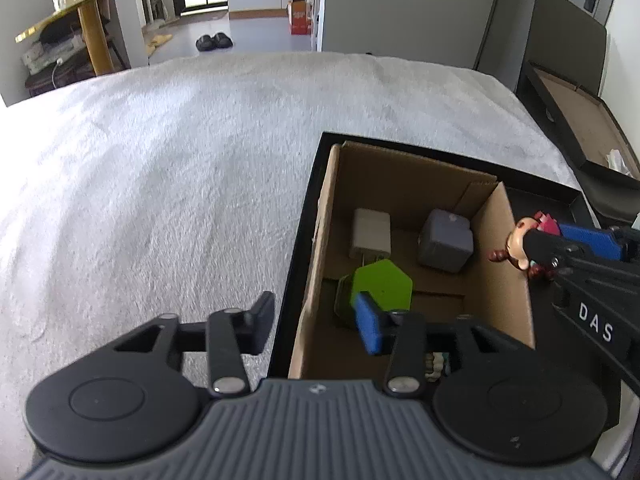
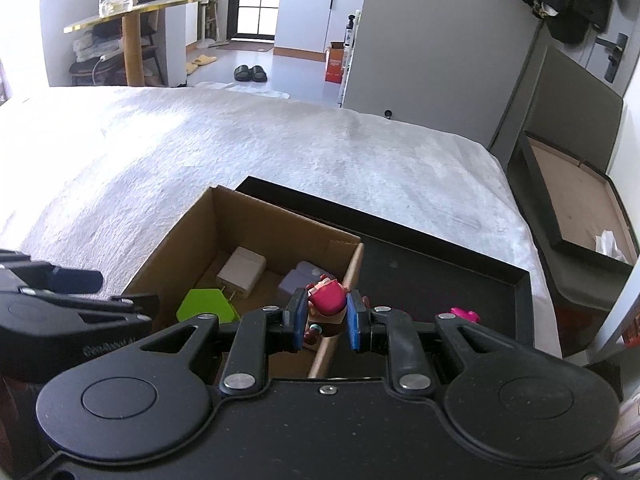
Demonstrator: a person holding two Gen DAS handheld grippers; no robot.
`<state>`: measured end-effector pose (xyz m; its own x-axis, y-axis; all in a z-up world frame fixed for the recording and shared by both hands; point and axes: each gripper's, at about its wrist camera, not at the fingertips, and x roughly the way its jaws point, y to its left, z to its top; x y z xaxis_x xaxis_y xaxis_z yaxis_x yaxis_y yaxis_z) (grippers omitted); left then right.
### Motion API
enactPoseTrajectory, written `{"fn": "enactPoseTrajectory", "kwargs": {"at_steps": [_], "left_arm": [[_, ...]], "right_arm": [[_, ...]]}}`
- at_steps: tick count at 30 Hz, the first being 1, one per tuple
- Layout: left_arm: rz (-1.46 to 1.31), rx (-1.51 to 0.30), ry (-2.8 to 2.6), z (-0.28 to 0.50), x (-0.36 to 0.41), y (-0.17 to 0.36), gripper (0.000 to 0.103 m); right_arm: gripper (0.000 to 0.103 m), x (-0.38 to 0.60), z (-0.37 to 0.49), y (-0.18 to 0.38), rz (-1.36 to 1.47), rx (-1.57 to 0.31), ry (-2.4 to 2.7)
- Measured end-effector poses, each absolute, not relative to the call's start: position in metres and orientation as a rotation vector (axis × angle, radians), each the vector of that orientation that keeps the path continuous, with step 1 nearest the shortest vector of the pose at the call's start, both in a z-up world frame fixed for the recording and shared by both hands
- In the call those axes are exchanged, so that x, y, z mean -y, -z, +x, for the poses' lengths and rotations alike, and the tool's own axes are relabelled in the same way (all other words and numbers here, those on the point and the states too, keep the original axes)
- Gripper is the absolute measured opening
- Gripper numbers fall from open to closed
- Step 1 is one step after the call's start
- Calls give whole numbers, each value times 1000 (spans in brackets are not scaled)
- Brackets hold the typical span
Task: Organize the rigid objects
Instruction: 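Lower the girl doll into the box and open the right gripper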
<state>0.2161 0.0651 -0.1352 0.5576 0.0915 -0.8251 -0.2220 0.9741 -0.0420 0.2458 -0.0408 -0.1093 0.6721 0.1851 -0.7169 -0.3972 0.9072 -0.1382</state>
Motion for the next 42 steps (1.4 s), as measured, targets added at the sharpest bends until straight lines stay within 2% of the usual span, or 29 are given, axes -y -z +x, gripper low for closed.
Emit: {"fn": "enactPoseTrajectory", "kwargs": {"at_steps": [8,31,34,36,39,42], "left_arm": [[-197,-998,-177,219,-76,151,10],[-197,-1013,-175,221,-77,150,10],[-173,-1001,-175,219,-72,144,11],[-167,-998,-173,218,-69,140,14],[-154,-993,-181,216,-66,134,14],[-154,-988,-187,213,-63,129,16]], "right_arm": [[21,22,253,119,-338,-785,-360],[24,22,255,124,-351,-799,-337],[35,29,252,121,-345,-790,-326],[52,33,249,118,-337,-777,-317],[63,39,245,113,-328,-761,-305],[67,46,241,109,-320,-747,-295]]}}
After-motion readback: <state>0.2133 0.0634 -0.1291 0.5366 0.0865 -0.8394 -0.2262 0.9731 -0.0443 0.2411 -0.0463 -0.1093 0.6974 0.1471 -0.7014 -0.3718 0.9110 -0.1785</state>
